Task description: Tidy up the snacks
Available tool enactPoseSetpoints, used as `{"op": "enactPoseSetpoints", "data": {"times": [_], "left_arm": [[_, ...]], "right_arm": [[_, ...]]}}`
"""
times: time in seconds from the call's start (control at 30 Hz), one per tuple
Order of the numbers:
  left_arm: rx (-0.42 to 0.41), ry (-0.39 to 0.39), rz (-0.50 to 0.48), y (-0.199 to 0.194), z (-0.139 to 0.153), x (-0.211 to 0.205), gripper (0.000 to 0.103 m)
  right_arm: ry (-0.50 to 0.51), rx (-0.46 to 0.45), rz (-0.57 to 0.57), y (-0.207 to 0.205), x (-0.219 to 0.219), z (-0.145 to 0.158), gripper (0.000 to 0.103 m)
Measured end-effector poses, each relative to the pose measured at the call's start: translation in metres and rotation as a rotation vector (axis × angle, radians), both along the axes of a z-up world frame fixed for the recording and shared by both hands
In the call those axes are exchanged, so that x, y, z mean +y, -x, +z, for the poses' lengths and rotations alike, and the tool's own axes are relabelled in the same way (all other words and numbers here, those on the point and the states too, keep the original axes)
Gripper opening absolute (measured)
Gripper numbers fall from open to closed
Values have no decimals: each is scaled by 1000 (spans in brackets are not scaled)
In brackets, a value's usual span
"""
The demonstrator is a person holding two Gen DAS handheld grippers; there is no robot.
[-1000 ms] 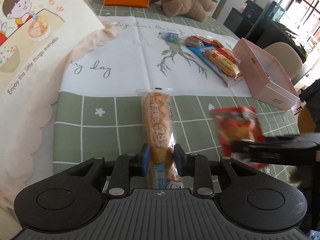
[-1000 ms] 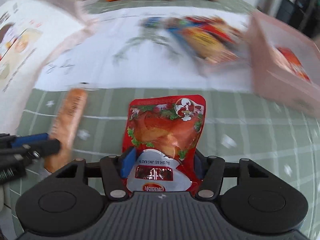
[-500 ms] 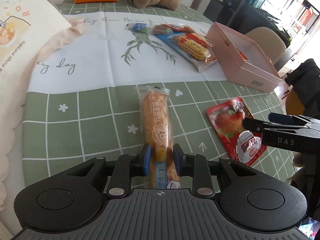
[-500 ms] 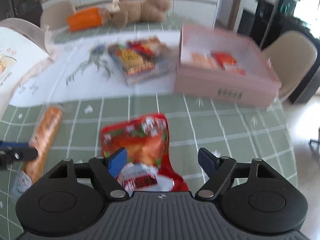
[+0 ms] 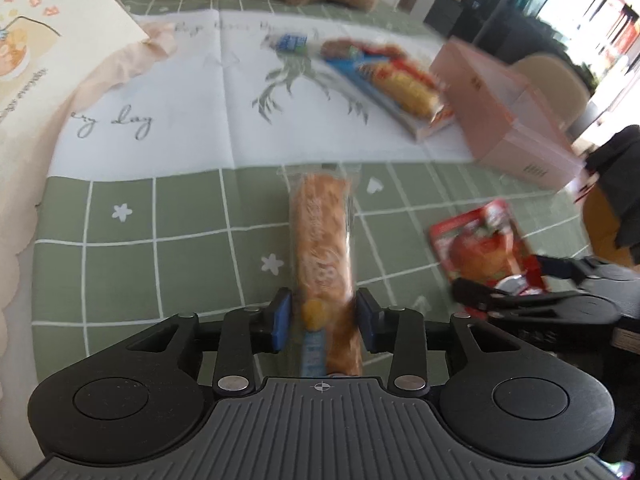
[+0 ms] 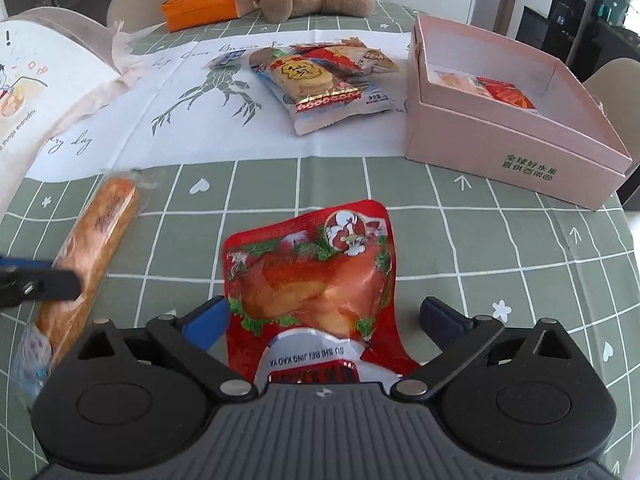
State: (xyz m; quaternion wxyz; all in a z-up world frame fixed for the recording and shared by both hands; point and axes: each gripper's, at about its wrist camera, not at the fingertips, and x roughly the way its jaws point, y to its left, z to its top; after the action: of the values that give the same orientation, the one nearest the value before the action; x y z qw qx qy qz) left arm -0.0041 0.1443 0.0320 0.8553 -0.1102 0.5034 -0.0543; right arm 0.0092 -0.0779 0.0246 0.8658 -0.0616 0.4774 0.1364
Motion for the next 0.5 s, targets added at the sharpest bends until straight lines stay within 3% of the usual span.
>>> {"op": "enactPoseSetpoints", "data": {"times": [0.17, 0.37, 0.47, 0.5], "left_arm": [[-12, -18, -66, -1, -1, -13, 38], [-6, 20, -104, 4, -2, -26, 37], [-5, 21, -113, 7, -3, -29, 37], [-7, 22, -109, 8, -4, -30, 37]], "right_arm": [[-9, -39, 24, 10, -2, -2, 103], [21, 49, 123, 7, 0, 2, 103], [40, 33, 119, 16, -4, 11, 81], [44, 22, 108, 20, -8, 15, 67]]}}
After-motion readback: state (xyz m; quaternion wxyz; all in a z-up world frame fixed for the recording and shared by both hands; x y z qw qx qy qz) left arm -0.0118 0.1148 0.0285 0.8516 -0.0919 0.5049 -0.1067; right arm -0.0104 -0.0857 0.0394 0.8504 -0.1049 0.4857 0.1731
